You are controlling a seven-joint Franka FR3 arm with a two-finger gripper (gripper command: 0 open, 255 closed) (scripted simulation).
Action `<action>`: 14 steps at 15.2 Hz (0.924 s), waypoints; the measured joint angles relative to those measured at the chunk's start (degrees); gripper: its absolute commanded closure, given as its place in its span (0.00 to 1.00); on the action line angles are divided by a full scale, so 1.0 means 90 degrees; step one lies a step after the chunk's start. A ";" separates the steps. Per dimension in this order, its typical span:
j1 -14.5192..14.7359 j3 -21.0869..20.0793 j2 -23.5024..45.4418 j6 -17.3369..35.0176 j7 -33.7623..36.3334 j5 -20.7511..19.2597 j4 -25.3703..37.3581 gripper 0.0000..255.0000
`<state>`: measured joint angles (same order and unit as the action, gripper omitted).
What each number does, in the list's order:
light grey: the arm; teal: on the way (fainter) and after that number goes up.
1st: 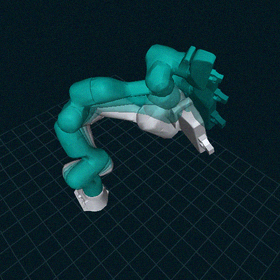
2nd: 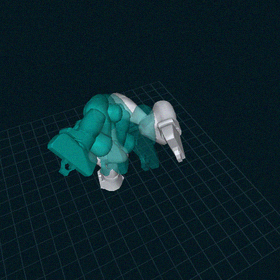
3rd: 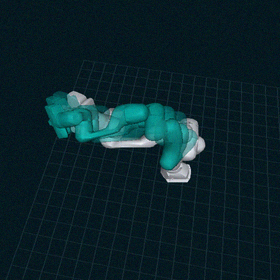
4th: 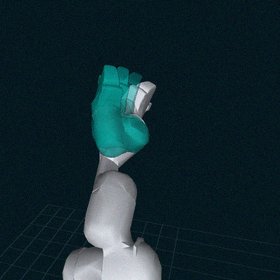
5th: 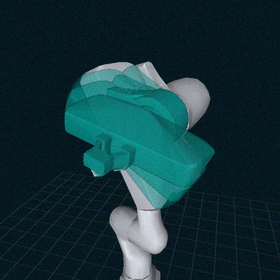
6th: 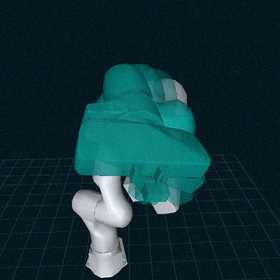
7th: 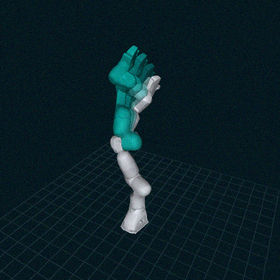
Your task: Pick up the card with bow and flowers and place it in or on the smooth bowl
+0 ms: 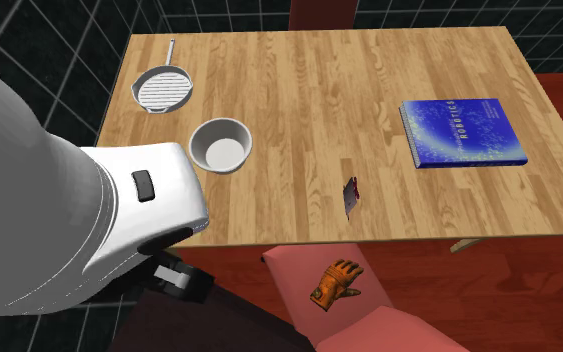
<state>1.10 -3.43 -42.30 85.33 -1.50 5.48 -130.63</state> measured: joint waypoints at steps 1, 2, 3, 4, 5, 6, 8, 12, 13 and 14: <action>0.0000 0.0000 0.0000 0.0000 0.0000 0.0000 0.0000 0.00; -0.0007 0.0025 -0.0009 0.0124 -0.0048 -0.0017 -0.0101 0.00; -0.0018 0.0070 -0.0045 0.0311 -0.0125 -0.0042 -0.0268 0.00; -0.0044 0.0154 -0.0088 0.0523 -0.0246 -0.0092 -0.0457 0.00; -0.0058 0.0208 -0.0096 0.0779 -0.0341 -0.0120 -0.0650 0.00; -0.0094 0.0314 -0.0092 0.1038 -0.0487 -0.0182 -0.0830 0.00; -0.0141 0.0470 -0.0109 0.1564 -0.0721 -0.0259 -0.1216 0.00; -0.0240 0.0820 0.0116 0.2688 -0.1214 -0.0391 -0.1800 0.00; -0.0252 0.0893 0.0183 0.2933 -0.1319 -0.0406 -0.1891 0.00; -0.0244 0.0950 0.0351 0.3268 -0.1406 -0.0399 -0.1991 0.00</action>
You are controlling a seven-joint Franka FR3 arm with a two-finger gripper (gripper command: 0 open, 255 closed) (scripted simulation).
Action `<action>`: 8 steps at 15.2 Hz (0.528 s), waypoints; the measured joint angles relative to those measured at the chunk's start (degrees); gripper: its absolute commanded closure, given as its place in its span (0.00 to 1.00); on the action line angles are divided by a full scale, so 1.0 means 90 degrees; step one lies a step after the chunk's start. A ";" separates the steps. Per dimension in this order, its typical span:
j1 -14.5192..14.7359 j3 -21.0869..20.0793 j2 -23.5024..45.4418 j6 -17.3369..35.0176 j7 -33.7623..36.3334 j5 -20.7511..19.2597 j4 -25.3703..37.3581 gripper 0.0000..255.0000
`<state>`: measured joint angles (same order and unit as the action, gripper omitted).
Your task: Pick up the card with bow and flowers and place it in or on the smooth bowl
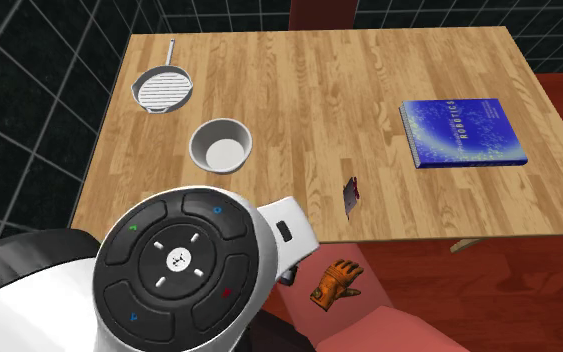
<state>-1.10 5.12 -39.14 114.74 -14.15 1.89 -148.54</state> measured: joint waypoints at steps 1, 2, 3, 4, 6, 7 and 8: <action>-0.0033 0.0121 0.0088 0.0307 -0.0157 -0.0029 -0.0135 0.00; -0.0055 0.0232 0.0182 0.0597 -0.0308 -0.0046 -0.0251 0.00; -0.0062 0.0345 0.0356 0.0932 -0.0460 -0.0047 -0.0342 0.00; -0.0062 0.0446 0.0497 0.1205 -0.0600 -0.0039 -0.0389 0.00; -0.0023 0.0656 0.0880 0.1846 -0.0893 0.0027 -0.0500 0.00; 0.0021 0.0757 0.1109 0.2112 -0.1038 0.0088 -0.0454 0.00; 0.0060 0.0890 0.1339 0.2418 -0.1225 0.0159 -0.0462 0.00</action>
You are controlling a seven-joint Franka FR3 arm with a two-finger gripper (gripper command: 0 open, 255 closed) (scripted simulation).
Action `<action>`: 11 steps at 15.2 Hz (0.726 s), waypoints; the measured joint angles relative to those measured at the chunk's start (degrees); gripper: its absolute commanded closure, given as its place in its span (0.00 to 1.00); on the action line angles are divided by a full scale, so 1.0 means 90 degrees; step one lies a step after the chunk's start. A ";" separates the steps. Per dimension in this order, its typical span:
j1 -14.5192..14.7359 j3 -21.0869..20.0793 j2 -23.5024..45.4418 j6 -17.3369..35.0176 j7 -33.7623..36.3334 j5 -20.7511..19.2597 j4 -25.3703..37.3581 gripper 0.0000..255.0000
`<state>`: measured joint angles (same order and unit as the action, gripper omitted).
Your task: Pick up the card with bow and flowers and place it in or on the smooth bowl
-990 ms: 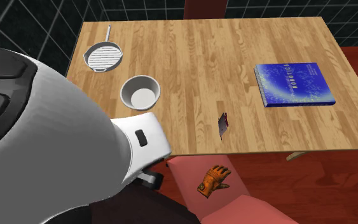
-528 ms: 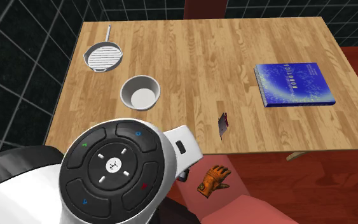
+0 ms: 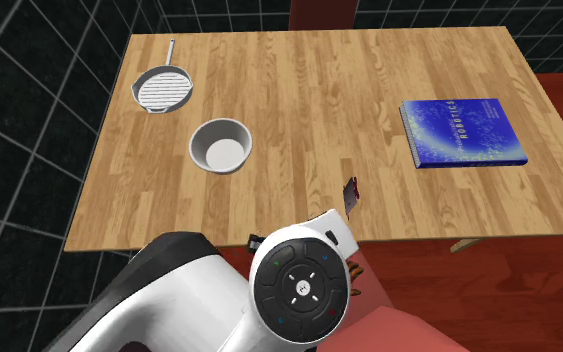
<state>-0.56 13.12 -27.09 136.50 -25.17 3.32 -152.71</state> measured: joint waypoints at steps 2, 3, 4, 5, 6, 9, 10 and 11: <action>0.0130 0.0243 0.0439 0.0550 -0.0376 0.0209 0.0037 0.00; 0.0209 0.0415 0.0686 0.0861 -0.0637 0.0361 0.0029 0.00; 0.0327 0.0556 0.0945 0.1154 -0.0884 0.0556 0.0060 0.00; 0.0440 0.0732 0.1185 0.1385 -0.1184 0.0780 0.0127 0.00; 0.0572 0.0893 0.1411 0.1608 -0.1500 0.1047 0.0176 0.00; 0.1068 0.1444 0.2332 0.2122 -0.2848 0.2346 0.0612 0.00; 0.1211 0.1571 0.2693 0.2230 -0.3396 0.2921 0.0822 0.00; 0.1275 0.1619 0.2988 0.2276 -0.3925 0.3508 0.1011 0.00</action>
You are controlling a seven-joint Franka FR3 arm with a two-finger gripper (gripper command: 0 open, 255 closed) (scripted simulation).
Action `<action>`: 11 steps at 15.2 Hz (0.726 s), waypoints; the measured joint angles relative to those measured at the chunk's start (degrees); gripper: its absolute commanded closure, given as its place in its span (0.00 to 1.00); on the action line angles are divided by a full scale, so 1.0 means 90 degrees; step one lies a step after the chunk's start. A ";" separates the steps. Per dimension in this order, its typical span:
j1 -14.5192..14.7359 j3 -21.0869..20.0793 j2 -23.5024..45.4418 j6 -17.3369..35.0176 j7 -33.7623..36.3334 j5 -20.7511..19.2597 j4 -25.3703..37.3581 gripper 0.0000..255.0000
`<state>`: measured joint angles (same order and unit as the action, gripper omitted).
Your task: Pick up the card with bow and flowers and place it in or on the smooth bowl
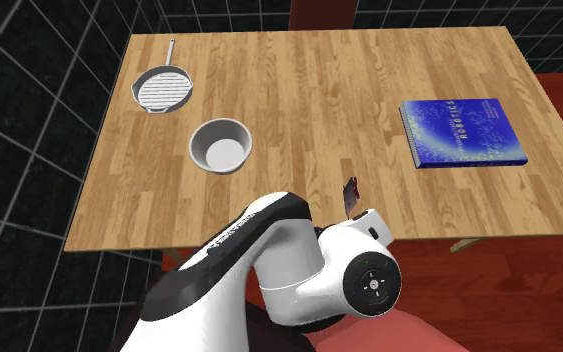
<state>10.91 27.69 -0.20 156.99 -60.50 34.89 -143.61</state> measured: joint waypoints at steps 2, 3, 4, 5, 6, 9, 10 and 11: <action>-0.0062 -0.0051 0.0686 0.0049 -0.1168 0.1268 0.0433 0.00; -0.0155 -0.0140 0.0960 0.0035 -0.1639 0.1784 0.0645 0.00; -0.0286 -0.0218 0.1243 -0.0041 -0.2031 0.2187 0.0919 0.00; -0.0386 -0.0317 0.1488 -0.0084 -0.2324 0.2523 0.1163 0.00; -0.0510 -0.0425 0.1714 -0.0109 -0.2649 0.2868 0.1360 0.00; -0.1010 -0.0770 0.2616 -0.0288 -0.3657 0.3890 0.2201 0.00; -0.1128 -0.0880 0.2853 -0.0308 -0.3912 0.4161 0.2425 0.00; -0.1215 -0.0921 0.2983 -0.0352 -0.4056 0.4286 0.2560 0.00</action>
<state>-0.03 19.40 26.65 153.82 -97.00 73.47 -120.57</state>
